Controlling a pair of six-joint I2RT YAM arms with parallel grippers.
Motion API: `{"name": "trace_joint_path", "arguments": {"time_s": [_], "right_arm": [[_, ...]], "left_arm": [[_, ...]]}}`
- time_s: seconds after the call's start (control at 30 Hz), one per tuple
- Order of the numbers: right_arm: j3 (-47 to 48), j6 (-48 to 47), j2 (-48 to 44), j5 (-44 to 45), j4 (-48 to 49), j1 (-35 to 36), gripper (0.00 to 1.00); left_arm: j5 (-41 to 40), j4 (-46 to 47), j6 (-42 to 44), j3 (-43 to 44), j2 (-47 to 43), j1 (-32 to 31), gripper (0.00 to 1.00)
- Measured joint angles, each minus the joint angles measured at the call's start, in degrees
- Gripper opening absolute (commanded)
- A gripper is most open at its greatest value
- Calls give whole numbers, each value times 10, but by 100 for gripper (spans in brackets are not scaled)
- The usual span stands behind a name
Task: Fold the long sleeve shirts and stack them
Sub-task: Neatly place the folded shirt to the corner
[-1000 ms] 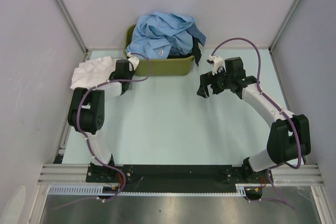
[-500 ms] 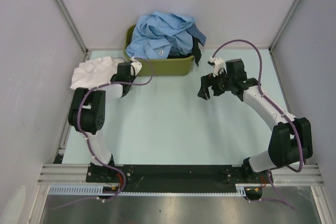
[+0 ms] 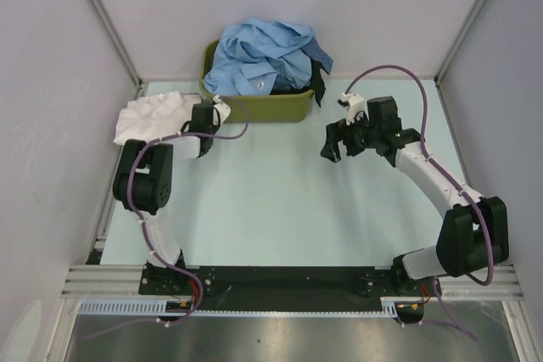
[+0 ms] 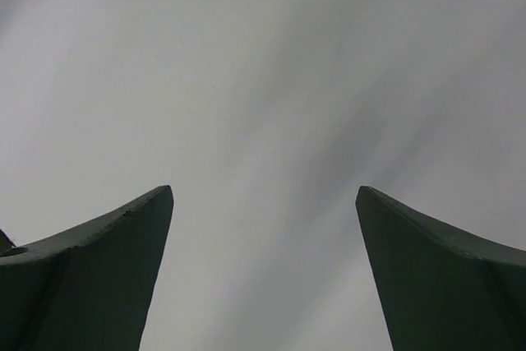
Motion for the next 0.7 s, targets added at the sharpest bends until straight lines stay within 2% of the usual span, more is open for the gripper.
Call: {"name": "trace_joint_path", "arguments": {"time_s": [0.07, 0.13, 0.17, 0.37, 0.7], "right_arm": [[0, 0, -1, 0, 0, 0, 99], [-1, 0, -1, 0, 0, 0, 100], [-1, 0, -2, 0, 0, 0, 100], [-7, 0, -7, 0, -1, 0, 100], [-20, 0, -13, 0, 3, -2, 100]], "left_arm": [[5, -7, -9, 0, -8, 0, 17], [12, -15, -22, 0, -21, 0, 3], [15, -18, -29, 1, -28, 0, 0], [40, -40, -59, 20, -63, 7, 0], [87, -72, -74, 53, -68, 14, 0]]}}
